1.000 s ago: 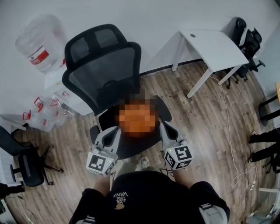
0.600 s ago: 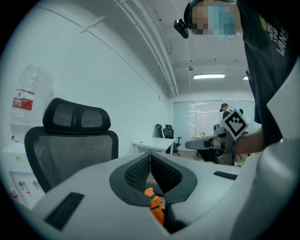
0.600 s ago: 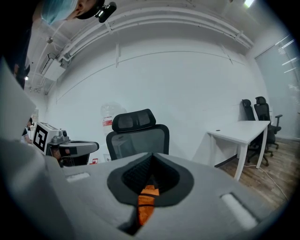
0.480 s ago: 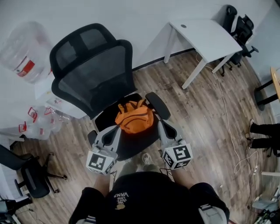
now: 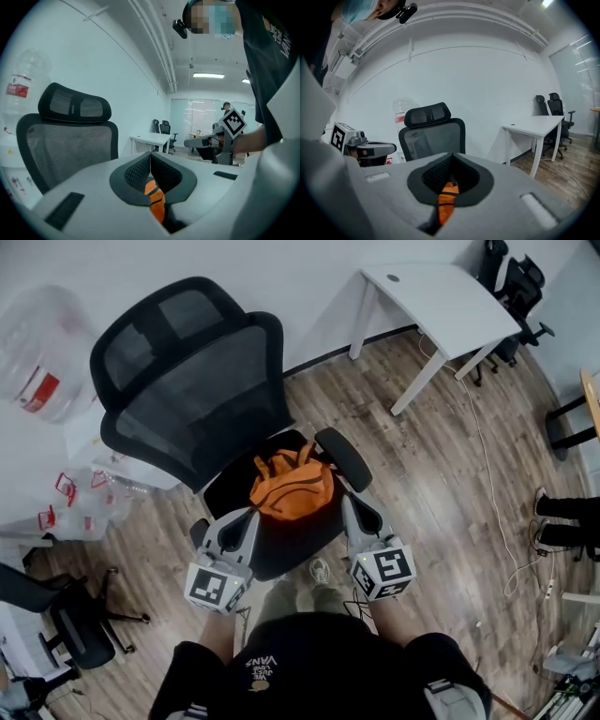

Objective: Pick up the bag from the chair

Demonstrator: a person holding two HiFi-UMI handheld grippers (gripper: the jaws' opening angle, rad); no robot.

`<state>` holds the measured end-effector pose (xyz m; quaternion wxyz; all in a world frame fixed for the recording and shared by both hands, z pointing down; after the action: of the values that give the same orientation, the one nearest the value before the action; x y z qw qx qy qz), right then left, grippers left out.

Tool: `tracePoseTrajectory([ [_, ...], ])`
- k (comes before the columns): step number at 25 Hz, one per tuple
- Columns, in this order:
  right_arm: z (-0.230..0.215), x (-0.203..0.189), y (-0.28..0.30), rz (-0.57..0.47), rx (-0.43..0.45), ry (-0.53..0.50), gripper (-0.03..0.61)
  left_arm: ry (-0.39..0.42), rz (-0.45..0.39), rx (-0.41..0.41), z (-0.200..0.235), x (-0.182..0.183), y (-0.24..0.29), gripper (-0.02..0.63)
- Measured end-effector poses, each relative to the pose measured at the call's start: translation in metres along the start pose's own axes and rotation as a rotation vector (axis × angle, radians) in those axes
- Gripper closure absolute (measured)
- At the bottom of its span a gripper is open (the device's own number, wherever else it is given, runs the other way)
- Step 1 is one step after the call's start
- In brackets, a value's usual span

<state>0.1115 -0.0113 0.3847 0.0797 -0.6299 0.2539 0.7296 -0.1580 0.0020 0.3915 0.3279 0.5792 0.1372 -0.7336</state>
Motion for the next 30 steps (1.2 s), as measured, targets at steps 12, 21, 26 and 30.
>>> tracePoseTrajectory([
  [12,-0.003,-0.024,0.034,0.031,-0.01,-0.013,0.581,-0.005,0.039,-0.022,0.028,-0.022,0.015,0.611],
  [21,-0.003,-0.054,0.057,0.077,-0.003,-0.006,0.581,-0.037,0.044,0.01,0.045,-0.05,0.02,0.611],
  [26,-0.004,-0.071,0.067,0.101,0.004,0.012,0.581,-0.06,0.062,0.034,0.054,-0.065,0.023,0.611],
  [30,-0.005,-0.083,0.073,0.119,0.006,0.015,0.58,-0.073,0.069,0.049,0.059,-0.077,0.024,0.611],
])
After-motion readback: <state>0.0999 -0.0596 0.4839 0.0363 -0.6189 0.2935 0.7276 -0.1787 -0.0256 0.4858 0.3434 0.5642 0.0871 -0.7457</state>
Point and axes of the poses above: the fingertips, and each gripper's own axes: y forward along the fingers, z to its left, x out of its top, the point moved 9 cm from there along -y, backward along the fingers, and after that the axes turned 14 degrees about -y, right-handed, at the moved point
